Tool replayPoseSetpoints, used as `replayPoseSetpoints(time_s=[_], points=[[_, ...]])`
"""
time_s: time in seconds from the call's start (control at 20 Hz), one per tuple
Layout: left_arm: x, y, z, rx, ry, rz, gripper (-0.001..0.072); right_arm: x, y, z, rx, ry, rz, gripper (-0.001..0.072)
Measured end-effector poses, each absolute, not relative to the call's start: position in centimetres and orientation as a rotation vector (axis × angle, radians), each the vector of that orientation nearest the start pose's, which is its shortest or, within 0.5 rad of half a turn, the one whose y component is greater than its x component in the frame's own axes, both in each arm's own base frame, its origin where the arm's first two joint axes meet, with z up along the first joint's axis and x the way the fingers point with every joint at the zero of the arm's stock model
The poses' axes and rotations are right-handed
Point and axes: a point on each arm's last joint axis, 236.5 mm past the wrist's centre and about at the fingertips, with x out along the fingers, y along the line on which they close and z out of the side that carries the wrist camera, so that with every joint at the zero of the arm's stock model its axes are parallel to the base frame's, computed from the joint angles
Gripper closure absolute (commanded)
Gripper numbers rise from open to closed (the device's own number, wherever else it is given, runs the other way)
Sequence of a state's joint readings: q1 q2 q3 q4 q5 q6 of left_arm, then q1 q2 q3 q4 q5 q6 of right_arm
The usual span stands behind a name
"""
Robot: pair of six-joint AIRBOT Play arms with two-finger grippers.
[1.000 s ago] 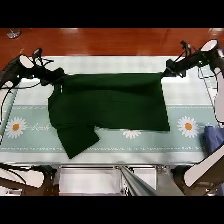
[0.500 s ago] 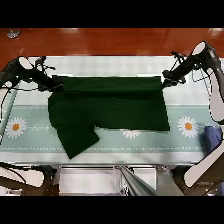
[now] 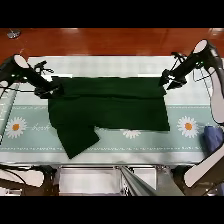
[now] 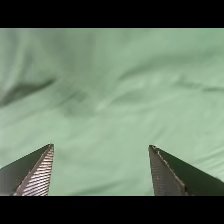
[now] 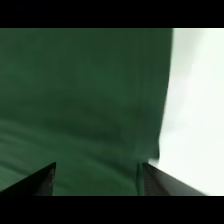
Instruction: Fold the shirts.
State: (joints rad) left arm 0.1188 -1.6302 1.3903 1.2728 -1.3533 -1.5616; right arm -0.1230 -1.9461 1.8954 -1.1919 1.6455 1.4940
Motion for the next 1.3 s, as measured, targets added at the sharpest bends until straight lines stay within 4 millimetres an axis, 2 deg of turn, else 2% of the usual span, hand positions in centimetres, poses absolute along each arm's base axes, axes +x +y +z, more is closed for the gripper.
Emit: replayPoseSetpoints(time_s=[0.15, 0.25, 0.3, 0.4, 0.45, 0.6, 0.75, 0.9, 1.2, 1.3], points=[[37.6, 0.6, -2.1, -0.343, 1.520, -0.054, 0.0005, 46.0, 3.5, 1.8, 0.384, 1.451, 0.288, 0.0091], [34.4, 2.0, -1.3, -0.352, 1.511, -0.038, 0.0005, 45.3, 3.7, 4.8, 0.414, 1.317, 0.274, 0.0091], [32.3, 2.6, -1.3, -0.373, 1.508, -0.028, 0.0005, 44.4, 3.7, 5.4, 0.424, 1.275, 0.260, 0.0091], [28.1, 3.2, -2.2, -0.471, 1.500, 0.002, 0.0005, 41.2, 3.5, 5.5, 0.465, 1.215, 0.227, 0.0091], [26.4, 3.2, -2.8, -0.553, 1.475, 0.022, 0.0005, 39.5, 2.9, 4.9, 0.481, 1.203, 0.198, 0.0091], [22.9, 1.7, -4.8, -0.781, 1.433, 0.050, 0.0005, 34.3, 0.6, 2.5, 0.562, 1.177, 0.098, 0.0092], [21.6, 0.0, -6.3, -0.874, 1.409, 0.043, 0.0006, 30.4, -0.4, 0.6, 0.633, 1.160, 0.046, 0.0093], [21.3, -1.2, -7.4, -0.884, 1.395, 0.026, 0.0006, 28.2, -0.1, -0.9, 0.688, 1.164, 0.026, 0.0093], [23.1, -2.9, -8.7, -0.922, 1.330, -0.048, 0.0007, 27.1, 0.7, -1.6, 0.746, 1.165, 0.032, 0.0093], [23.1, -3.6, -9.1, -0.942, 1.346, -0.083, 0.0007, 27.0, 1.0, -1.6, 0.759, 1.171, 0.041, 0.0093]])
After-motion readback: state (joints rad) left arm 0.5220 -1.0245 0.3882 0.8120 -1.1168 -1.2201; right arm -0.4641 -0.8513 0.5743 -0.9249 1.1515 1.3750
